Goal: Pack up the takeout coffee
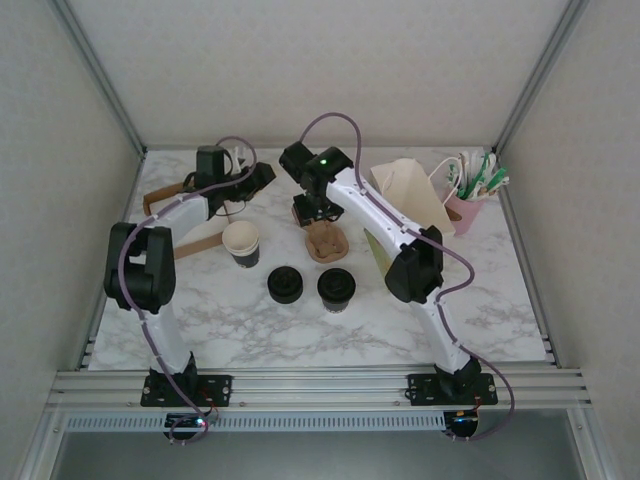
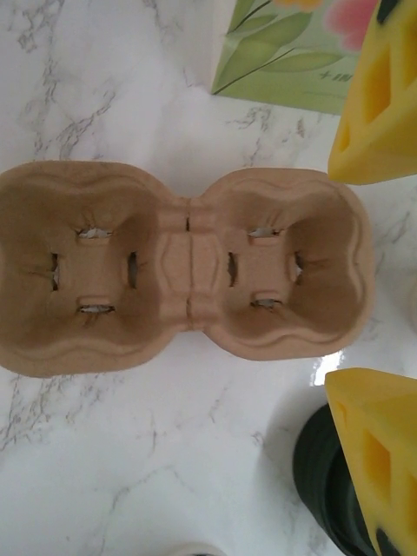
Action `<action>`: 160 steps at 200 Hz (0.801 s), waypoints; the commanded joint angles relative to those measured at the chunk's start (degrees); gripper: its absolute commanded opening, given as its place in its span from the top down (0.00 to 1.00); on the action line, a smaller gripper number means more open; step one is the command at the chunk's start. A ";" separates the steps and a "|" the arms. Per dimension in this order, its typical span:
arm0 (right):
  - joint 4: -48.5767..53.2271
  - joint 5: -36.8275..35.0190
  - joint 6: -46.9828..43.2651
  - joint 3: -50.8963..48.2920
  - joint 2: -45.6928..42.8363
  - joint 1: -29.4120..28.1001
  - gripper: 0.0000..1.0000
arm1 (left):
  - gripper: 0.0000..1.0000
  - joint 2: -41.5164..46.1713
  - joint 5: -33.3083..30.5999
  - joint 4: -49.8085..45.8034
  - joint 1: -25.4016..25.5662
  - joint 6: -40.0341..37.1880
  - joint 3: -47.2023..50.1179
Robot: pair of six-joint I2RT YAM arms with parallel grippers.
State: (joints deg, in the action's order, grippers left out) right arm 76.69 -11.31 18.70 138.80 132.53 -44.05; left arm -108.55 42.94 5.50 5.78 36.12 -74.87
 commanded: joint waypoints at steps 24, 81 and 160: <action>-3.33 2.78 -0.82 1.64 5.19 2.81 0.44 | 0.38 -3.07 3.85 3.59 0.75 0.62 -2.27; -5.18 4.25 -1.49 1.87 8.88 4.62 0.45 | 0.36 -6.01 5.06 4.29 2.11 1.12 -2.74; -6.62 7.04 -2.63 2.52 11.68 5.47 0.47 | 0.43 -8.69 7.99 6.57 2.18 2.70 -2.78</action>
State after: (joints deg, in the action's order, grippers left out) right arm 70.19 -5.72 17.10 139.13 142.78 -38.81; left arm -116.42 48.51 9.41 7.79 37.91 -76.49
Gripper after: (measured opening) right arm 0.527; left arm 0.569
